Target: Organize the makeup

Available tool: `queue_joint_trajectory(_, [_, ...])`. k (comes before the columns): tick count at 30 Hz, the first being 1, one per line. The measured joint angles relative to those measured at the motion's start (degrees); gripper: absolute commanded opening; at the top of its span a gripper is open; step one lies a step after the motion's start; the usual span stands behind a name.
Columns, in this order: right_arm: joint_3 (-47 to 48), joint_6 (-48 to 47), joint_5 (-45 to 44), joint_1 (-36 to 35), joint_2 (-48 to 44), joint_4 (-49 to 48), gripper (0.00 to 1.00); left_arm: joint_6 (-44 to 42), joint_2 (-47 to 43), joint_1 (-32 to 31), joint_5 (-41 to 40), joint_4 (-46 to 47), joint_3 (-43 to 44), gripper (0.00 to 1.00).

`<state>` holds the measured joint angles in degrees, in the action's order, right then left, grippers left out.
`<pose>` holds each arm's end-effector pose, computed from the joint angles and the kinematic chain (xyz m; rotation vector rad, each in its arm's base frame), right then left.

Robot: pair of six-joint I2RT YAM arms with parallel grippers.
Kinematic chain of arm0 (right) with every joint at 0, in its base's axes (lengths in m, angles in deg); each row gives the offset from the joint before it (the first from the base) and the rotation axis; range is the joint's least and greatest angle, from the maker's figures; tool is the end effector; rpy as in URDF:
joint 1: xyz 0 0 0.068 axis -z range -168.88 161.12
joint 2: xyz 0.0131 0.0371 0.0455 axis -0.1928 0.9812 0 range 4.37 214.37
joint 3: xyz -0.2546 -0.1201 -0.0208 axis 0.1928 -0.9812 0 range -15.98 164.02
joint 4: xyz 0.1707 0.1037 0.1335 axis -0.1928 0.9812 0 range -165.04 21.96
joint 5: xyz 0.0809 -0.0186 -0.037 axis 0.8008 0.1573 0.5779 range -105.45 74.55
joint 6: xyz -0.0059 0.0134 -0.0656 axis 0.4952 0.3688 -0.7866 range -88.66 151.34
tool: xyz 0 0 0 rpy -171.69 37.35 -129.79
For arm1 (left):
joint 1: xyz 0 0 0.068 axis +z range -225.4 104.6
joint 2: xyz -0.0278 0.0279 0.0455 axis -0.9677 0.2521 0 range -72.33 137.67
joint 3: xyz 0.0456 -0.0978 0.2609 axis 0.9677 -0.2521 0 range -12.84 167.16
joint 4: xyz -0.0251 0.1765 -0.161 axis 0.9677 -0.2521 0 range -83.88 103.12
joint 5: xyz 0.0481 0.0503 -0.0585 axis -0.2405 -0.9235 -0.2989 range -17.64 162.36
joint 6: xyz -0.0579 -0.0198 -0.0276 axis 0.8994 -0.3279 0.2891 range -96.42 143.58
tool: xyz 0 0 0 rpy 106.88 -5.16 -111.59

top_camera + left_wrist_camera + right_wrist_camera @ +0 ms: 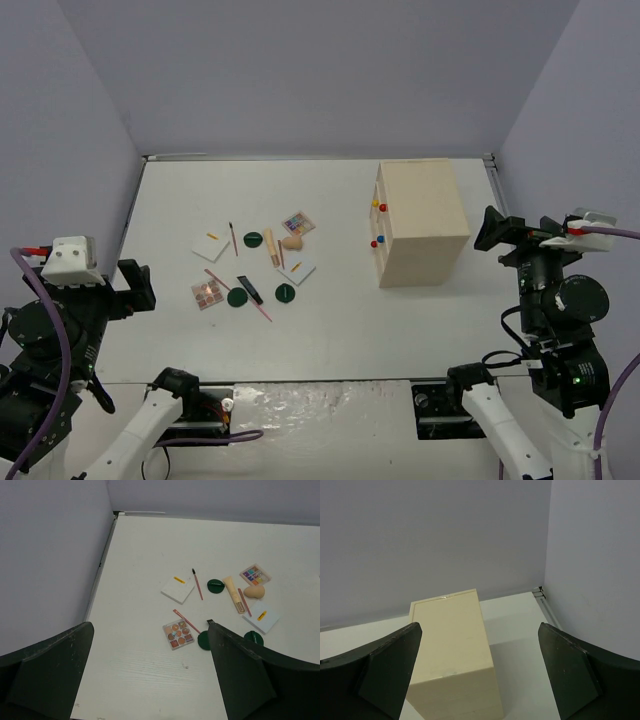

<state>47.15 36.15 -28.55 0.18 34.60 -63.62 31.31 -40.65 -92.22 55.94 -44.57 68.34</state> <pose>0.0563 -0.0014 0.4686 0.1368 1.1991 0.1040 0.0138 0.0117 0.4474 -0.0769 1.7066 -0.0733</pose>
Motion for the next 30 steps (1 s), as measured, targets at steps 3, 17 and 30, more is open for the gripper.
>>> queue_joint_trajectory(3, [-0.6,-0.4,0.0,0.0,-0.2,0.0,1.00,0.2,0.4,0.0,0.7,0.0,-0.4,0.97])
queue_joint_trajectory(17, [-1.8,0.2,2.8,-0.7,5.9,-0.1,1.00,2.4,9.4,0.0,7.5,6.3,-3.7,0.97])
queue_joint_trajectory(30, [5.6,2.5,9.6,-0.7,31.6,-1.0,0.94,12.9,32.2,0.0,27.4,24.3,-4.0,0.87])
